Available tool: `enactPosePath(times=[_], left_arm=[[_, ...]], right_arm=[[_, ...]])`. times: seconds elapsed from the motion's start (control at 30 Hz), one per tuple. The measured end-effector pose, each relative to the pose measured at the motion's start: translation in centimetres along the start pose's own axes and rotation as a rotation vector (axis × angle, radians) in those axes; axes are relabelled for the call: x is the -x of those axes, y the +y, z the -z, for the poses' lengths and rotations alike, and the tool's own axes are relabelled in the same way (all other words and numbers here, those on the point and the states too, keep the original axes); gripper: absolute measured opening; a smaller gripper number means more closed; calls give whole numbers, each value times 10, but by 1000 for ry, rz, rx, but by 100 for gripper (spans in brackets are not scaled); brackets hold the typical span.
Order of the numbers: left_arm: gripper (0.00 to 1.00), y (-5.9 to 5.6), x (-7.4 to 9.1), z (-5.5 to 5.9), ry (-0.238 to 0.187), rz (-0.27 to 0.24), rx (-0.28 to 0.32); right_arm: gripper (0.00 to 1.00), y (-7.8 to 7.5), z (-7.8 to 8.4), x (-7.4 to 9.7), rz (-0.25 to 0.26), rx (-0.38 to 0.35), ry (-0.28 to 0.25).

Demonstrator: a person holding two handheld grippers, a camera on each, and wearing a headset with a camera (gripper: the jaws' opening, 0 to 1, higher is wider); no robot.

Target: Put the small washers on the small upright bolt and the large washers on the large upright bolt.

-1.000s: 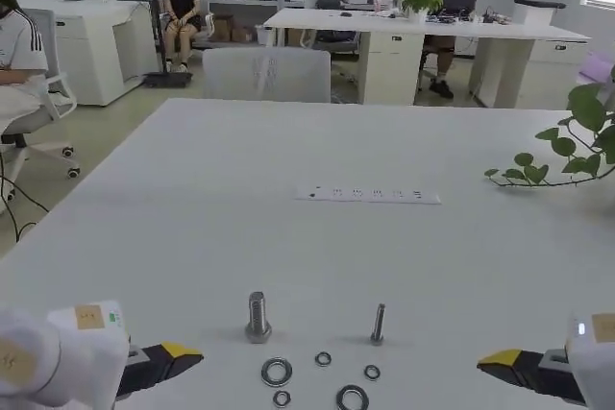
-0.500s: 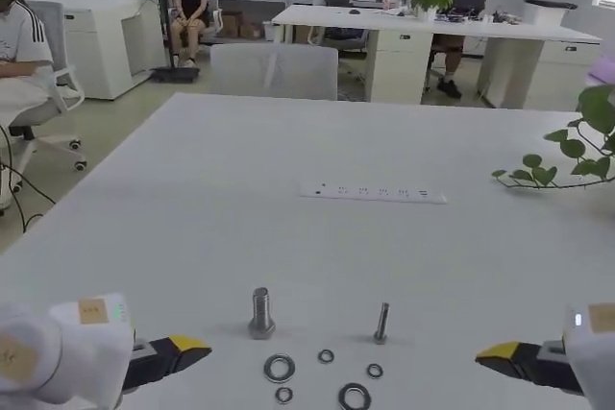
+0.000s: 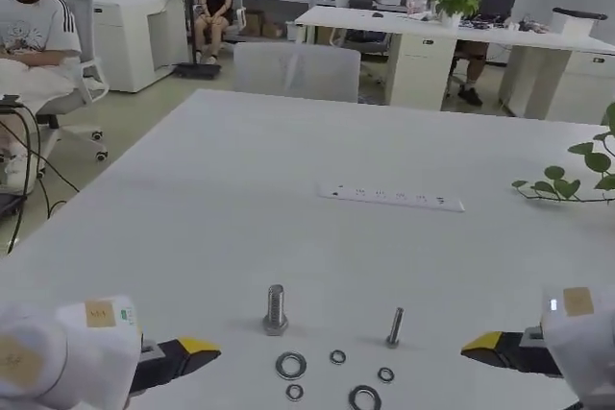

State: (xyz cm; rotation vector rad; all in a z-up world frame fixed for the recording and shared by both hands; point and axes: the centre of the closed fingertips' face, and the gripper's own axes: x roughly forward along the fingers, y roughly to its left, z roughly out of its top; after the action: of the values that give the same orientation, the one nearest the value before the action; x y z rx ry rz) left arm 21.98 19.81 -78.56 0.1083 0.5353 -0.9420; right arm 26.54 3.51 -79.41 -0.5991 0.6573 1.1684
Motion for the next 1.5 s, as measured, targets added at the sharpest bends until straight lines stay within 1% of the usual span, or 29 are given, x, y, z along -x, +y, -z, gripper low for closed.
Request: enactPosePath(times=[0.2, 0.3, 0.4, 0.5, 0.7, 0.83, 0.97, 1.1, 1.27, 1.37, 1.5], left_arm=[[90, 1, 4, -1, -15, -15, 7], [89, 2, 5, -1, -24, -23, 11], [89, 1, 5, -2, -27, -26, 13], [89, -1, 5, -3, -35, -28, 11], [89, 1, 7, -6, -51, -42, 13], [88, 2, 7, -9, -60, -49, 15], [88, 3, 7, -10, -67, -54, 17], [88, 5, 8, -10, -72, -59, 19], [88, 6, 9, -10, -74, -62, 21], [87, 6, 9, -10, -75, -66, 21], [87, 7, 9, -10, -79, -71, 24]], right_arm=[[63, 1, -9, -11, -38, 60, 31], [62, 1, -15, -15, -54, 85, 36], [61, -1, -17, -21, -64, 117, 58], [60, -1, -19, -27, -85, 135, 82], [55, -2, -23, -38, -112, 168, 117], [53, -1, -24, -47, -139, 195, 150], [48, 1, -21, -57, -167, 226, 200], [46, 5, -22, -66, -191, 232, 216], [45, 5, -17, -75, -205, 250, 250], [43, 1, -11, -79, -205, 268, 287], [41, 0, -10, -87, -216, 272, 312]])
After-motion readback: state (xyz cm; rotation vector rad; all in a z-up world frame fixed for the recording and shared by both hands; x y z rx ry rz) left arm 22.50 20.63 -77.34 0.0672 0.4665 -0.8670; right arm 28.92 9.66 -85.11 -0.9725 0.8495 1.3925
